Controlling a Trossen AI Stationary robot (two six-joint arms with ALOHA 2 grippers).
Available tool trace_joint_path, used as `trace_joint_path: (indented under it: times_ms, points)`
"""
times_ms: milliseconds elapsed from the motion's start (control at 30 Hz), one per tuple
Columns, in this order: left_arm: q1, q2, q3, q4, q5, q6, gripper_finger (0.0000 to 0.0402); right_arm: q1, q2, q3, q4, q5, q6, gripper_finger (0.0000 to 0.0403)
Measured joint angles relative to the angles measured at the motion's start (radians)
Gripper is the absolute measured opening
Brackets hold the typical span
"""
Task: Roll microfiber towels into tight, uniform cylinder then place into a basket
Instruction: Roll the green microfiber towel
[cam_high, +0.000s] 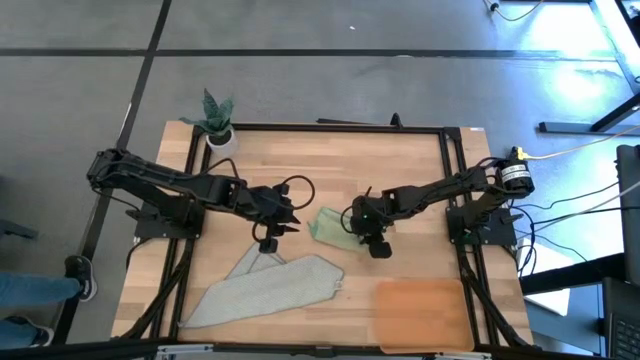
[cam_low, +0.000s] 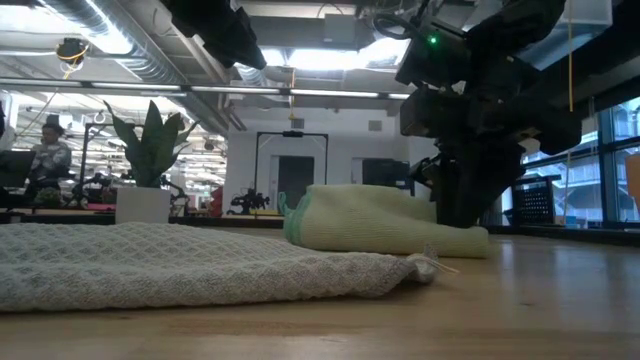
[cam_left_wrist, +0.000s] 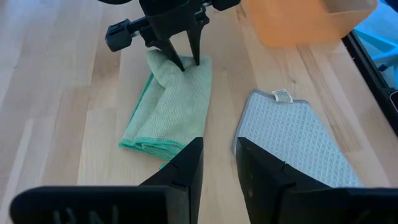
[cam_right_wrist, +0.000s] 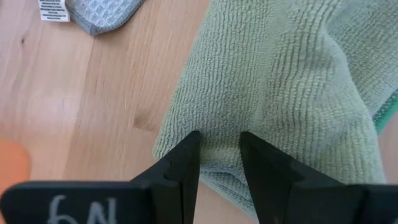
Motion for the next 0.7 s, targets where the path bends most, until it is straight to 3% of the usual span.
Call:
trace_joint_path:
  times_ms: [267, 400, 700]
  points:
    - [0.023, 0.034, 0.003, 0.063, -0.027, 0.017, 0.0085, 0.000, 0.000, 0.000, 0.019, 0.000, 0.000, 0.0119]
    - [0.047, 0.144, 0.002, 0.083, -0.018, -0.010, 0.0086, 0.000, 0.000, 0.000, 0.021, 0.000, -0.001, 0.0119]
    - [0.069, 0.407, 0.001, 0.307, 0.010, 0.053, 0.0086, 0.000, -0.001, 0.000, 0.021, 0.000, 0.002, 0.0119]
